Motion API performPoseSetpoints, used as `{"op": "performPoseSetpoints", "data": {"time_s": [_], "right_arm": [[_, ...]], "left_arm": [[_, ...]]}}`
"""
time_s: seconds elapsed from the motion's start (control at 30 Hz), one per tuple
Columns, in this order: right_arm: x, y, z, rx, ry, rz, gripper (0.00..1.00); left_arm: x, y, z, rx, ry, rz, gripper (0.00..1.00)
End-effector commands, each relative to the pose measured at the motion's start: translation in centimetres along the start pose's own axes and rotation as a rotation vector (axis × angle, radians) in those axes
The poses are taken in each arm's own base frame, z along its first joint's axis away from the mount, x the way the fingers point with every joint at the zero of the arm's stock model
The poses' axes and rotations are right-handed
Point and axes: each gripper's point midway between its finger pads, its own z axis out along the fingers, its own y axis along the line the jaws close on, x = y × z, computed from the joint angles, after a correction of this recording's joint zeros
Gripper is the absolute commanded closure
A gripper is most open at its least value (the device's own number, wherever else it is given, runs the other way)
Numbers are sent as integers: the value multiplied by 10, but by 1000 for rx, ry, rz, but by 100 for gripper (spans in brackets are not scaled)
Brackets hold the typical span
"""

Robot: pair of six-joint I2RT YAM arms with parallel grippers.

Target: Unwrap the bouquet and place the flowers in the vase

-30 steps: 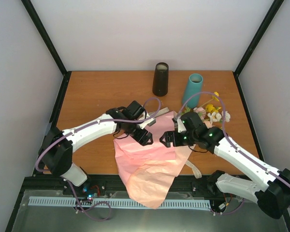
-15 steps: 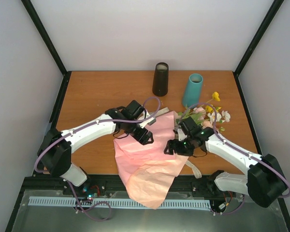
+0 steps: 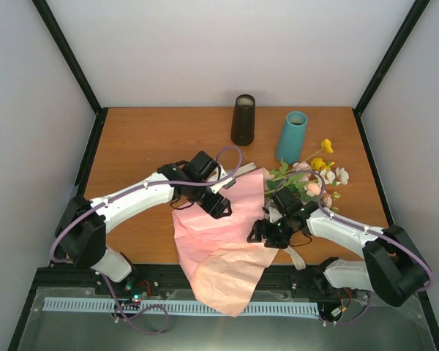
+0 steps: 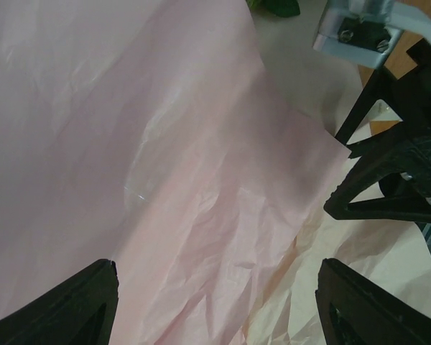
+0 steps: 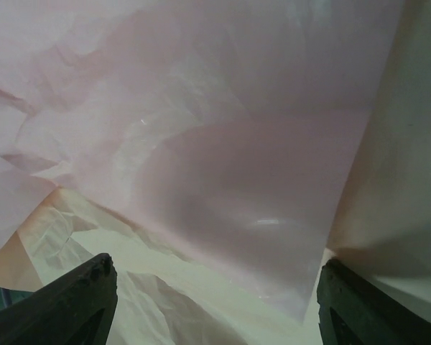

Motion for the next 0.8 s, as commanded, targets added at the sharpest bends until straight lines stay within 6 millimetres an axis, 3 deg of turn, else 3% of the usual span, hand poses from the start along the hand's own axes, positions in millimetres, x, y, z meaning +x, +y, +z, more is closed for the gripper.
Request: {"op": "performPoseSetpoints", "data": {"time_s": [0.0, 0.2, 0.3, 0.43, 0.6, 0.7, 0.77], "right_arm": [[1, -2, -1, 10, 17, 45, 24], [5, -5, 0, 14, 25, 64, 24], [-11, 6, -1, -35, -50, 40, 27], [-31, 13, 1, -77, -130, 57, 38], [-39, 12, 2, -57, -148, 72, 64], [-47, 19, -10, -38, -181, 35, 88], [-58, 33, -24, -33, -220, -19, 97]], "left_arm": [[-13, -11, -21, -1, -72, 11, 24], [-14, -12, -28, -6, -99, 25, 24], [-15, -13, -25, 5, -100, 29, 24], [-21, -14, -25, 7, -109, 25, 24], [-25, -17, -30, 13, -124, 27, 26], [-23, -22, -36, 29, -144, 70, 27], [-25, -28, -45, 47, -198, 128, 27]]}}
